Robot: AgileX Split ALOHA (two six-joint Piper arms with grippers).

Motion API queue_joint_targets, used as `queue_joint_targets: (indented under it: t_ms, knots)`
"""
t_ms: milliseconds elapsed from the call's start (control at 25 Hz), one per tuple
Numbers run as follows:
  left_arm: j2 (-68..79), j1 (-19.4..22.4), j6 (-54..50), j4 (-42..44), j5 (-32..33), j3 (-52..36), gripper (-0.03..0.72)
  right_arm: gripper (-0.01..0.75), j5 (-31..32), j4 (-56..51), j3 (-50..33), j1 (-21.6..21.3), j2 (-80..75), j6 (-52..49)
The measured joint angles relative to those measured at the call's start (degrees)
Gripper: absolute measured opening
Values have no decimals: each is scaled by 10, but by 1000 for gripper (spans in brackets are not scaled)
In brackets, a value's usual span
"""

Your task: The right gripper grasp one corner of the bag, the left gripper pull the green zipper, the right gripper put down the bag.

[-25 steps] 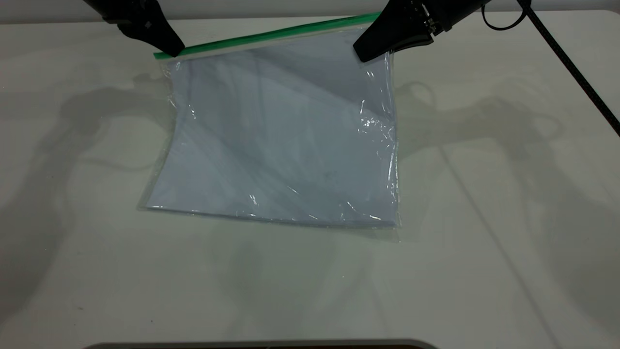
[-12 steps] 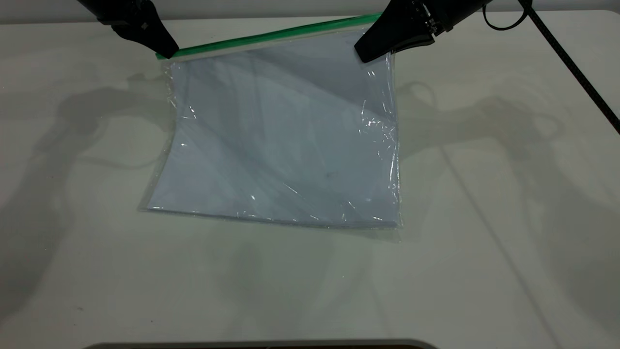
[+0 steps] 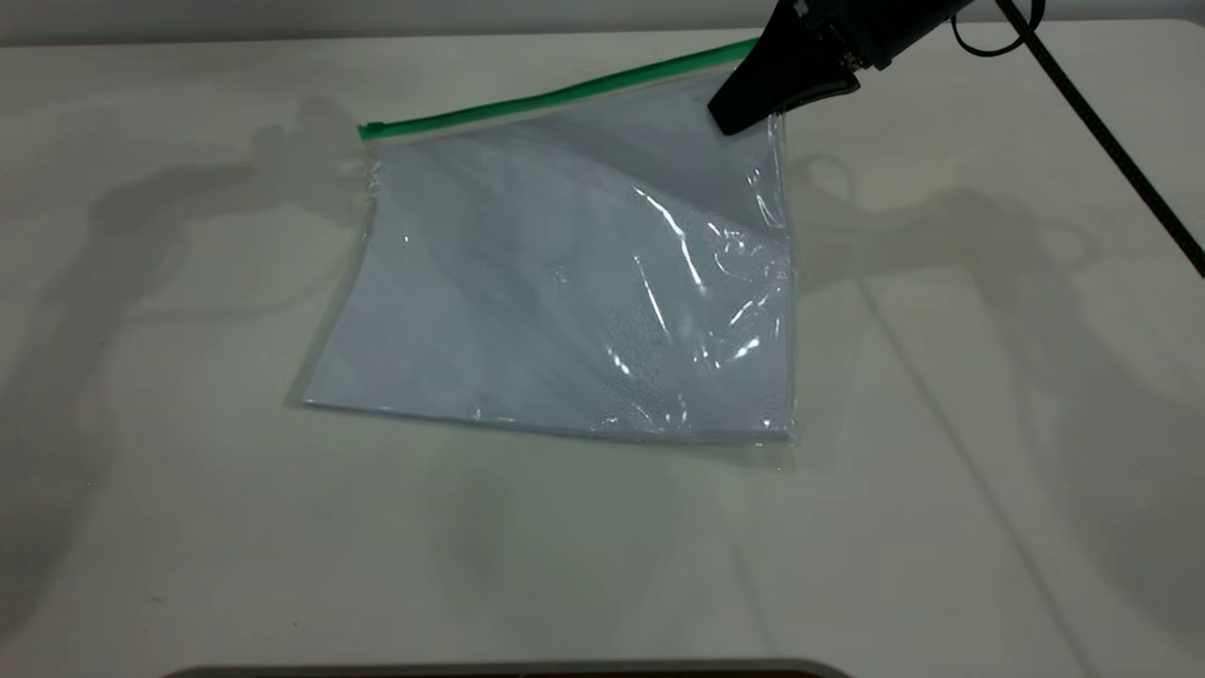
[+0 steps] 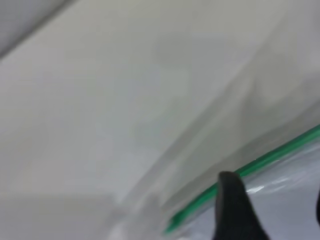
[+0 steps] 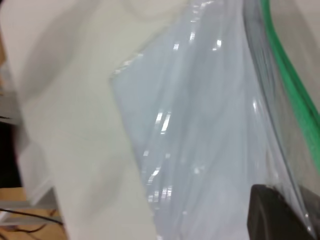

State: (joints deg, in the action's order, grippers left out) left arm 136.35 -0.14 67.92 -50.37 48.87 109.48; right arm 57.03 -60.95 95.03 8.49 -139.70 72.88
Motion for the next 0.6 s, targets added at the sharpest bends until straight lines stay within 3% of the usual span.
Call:
queue_joint_targets:
  t_ms: [160, 360, 440, 600]
  knots:
    - [-52, 0, -7, -76, 73, 0, 528, 121, -48, 29, 0, 0, 0, 0]
    - [-120, 0, -22, -130, 173, 0, 534, 375, -76, 138, 0, 0, 15, -56]
    - [-154, 0, -40, -133, 180, 0, 534, 456, -66, 201, 0, 0, 34, -94]
    - [-229, 0, -95, -125, 180, 0, 534, 489, 37, 289, 0, -2, 107, -205]
